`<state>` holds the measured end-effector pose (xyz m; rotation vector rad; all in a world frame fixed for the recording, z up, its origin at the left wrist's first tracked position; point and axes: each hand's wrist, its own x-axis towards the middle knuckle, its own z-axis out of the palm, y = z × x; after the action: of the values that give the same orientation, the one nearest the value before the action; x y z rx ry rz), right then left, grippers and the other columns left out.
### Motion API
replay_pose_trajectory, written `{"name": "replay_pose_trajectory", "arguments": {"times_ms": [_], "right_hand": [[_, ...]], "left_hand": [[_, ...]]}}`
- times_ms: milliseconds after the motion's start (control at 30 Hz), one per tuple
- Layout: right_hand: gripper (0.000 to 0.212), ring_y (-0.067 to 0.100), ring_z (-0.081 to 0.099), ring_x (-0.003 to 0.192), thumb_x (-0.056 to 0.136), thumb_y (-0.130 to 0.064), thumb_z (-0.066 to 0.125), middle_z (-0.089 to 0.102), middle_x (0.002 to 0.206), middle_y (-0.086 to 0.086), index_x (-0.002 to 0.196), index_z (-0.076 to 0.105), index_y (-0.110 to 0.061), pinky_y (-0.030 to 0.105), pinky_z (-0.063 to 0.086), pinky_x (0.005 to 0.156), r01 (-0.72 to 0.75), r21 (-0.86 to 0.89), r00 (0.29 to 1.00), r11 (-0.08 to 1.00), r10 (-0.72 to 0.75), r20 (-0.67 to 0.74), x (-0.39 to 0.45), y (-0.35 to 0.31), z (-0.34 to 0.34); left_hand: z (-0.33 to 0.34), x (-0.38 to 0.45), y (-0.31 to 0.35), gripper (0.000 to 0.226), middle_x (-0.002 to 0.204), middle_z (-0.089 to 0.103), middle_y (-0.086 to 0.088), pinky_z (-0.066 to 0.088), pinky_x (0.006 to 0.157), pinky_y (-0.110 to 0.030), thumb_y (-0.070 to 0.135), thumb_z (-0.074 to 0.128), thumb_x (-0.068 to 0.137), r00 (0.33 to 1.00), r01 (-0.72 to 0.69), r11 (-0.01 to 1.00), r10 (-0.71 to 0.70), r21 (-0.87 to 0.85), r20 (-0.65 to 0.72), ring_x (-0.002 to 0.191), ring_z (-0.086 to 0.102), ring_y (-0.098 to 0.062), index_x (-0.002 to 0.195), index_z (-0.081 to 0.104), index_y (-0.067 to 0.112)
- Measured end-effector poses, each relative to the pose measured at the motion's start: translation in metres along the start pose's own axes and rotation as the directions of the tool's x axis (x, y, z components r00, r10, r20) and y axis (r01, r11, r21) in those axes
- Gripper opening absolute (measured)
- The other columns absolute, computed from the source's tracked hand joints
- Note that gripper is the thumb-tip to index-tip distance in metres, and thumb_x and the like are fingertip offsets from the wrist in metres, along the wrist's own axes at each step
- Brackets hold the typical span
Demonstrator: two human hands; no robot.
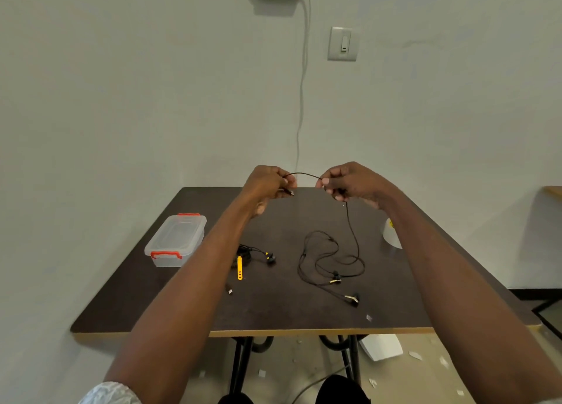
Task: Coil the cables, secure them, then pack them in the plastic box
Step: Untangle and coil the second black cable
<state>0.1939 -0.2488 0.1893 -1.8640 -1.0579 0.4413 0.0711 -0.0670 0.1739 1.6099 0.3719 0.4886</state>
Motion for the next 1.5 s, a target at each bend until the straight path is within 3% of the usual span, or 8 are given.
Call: {"name": "replay_pose_trajectory", "arguments": {"times_ms": [267, 567, 667, 800, 933, 1033, 1133, 1500], "right_hand": [[0.018, 0.013, 0.044, 0.048, 0.097, -0.019, 0.057, 0.056, 0.065, 0.004, 0.099, 0.069, -0.005, 0.022, 0.032, 0.045, 0.035, 0.043, 0.981, 0.998, -0.026, -0.193, 0.015, -0.006, 0.011], [0.02, 0.011, 0.04, 0.04, 0.097, -0.024, 0.059, 0.054, 0.057, 0.003, 0.085, 0.067, -0.009, 0.02, 0.029, 0.04, 0.057, 0.077, 0.959, 0.995, -0.033, -0.282, 0.021, 0.005, 0.033], [0.028, 0.012, 0.04, 0.043, 0.098, -0.034, 0.056, 0.055, 0.061, 0.004, 0.084, 0.067, -0.013, 0.022, 0.029, 0.041, 0.006, 0.057, 0.981, 0.998, 0.005, -0.196, 0.013, 0.013, 0.042], [0.027, 0.011, 0.038, 0.045, 0.099, -0.03, 0.055, 0.052, 0.06, 0.002, 0.096, 0.071, -0.008, 0.024, 0.029, 0.045, -0.083, 0.046, 0.995, 0.995, 0.081, 0.053, -0.006, 0.025, 0.057], [0.025, 0.011, 0.035, 0.047, 0.099, -0.024, 0.055, 0.05, 0.062, 0.002, 0.098, 0.069, -0.002, 0.022, 0.029, 0.046, -0.044, 0.08, 0.99, 0.996, 0.033, 0.137, -0.022, 0.015, 0.046], [0.022, 0.01, 0.034, 0.046, 0.098, -0.019, 0.056, 0.05, 0.062, 0.002, 0.097, 0.068, -0.001, 0.021, 0.028, 0.046, 0.037, 0.162, 0.996, 0.986, -0.05, 0.074, -0.024, -0.002, 0.025], [0.02, 0.011, 0.033, 0.045, 0.098, -0.015, 0.054, 0.05, 0.062, 0.001, 0.097, 0.068, 0.0, 0.021, 0.026, 0.047, 0.102, 0.19, 0.995, 0.976, -0.099, -0.024, -0.019, -0.016, 0.009], [0.02, 0.009, 0.039, 0.044, 0.094, -0.016, 0.06, 0.051, 0.064, 0.004, 0.092, 0.067, 0.003, 0.017, 0.034, 0.046, 0.161, 0.069, 0.943, 0.985, -0.133, -0.307, 0.007, -0.014, 0.011]], "left_hand": [[0.017, -0.012, -0.001, 0.028, 0.064, 0.049, -0.011, 0.031, 0.04, -0.022, -0.013, 0.032, 0.07, 0.99, 0.073, 0.986, -0.054, -0.15, 0.13, 0.045, 0.039, -0.016, 0.07, 0.055, 0.003], [0.012, -0.011, 0.001, 0.019, 0.056, 0.041, 0.003, 0.023, 0.045, -0.02, 0.009, 0.045, 0.093, 0.805, 0.369, 0.846, -0.083, -0.385, 0.588, 0.041, 0.032, -0.006, 0.098, 0.061, 0.0], [0.018, -0.007, 0.008, 0.01, 0.049, 0.037, 0.006, 0.022, 0.042, -0.02, 0.007, 0.047, 0.089, 0.877, 0.322, 0.698, 0.035, -0.64, 0.479, 0.036, 0.029, -0.007, 0.094, 0.054, 0.004], [0.027, 0.005, 0.011, 0.019, 0.054, 0.041, 0.004, 0.031, 0.048, -0.022, 0.008, 0.039, 0.099, 0.98, -0.039, 0.526, 0.185, -0.85, 0.069, 0.044, 0.035, -0.008, 0.097, 0.058, 0.004], [0.024, 0.014, -0.002, 0.023, 0.067, 0.051, 0.002, 0.031, 0.057, -0.022, 0.006, 0.038, 0.101, 0.956, -0.285, 0.808, 0.275, -0.516, -0.099, 0.058, 0.044, -0.008, 0.107, 0.06, 0.008], [0.022, 0.012, -0.012, 0.024, 0.07, 0.054, 0.002, 0.034, 0.058, -0.02, 0.009, 0.036, 0.102, 0.941, -0.336, 0.935, 0.338, -0.115, 0.002, 0.059, 0.047, -0.007, 0.107, 0.06, 0.012], [0.027, 0.005, -0.011, 0.022, 0.072, 0.057, -0.002, 0.037, 0.057, -0.018, 0.007, 0.037, 0.102, 0.945, -0.305, 0.951, 0.296, 0.048, 0.139, 0.056, 0.05, -0.006, 0.108, 0.058, 0.006], [0.035, -0.014, 0.0, 0.03, 0.058, 0.028, 0.001, 0.023, 0.046, -0.025, 0.025, 0.041, 0.101, 0.923, 0.04, 0.973, 0.051, -0.226, 0.382, 0.047, 0.021, -0.011, 0.077, 0.051, 0.011]]}}
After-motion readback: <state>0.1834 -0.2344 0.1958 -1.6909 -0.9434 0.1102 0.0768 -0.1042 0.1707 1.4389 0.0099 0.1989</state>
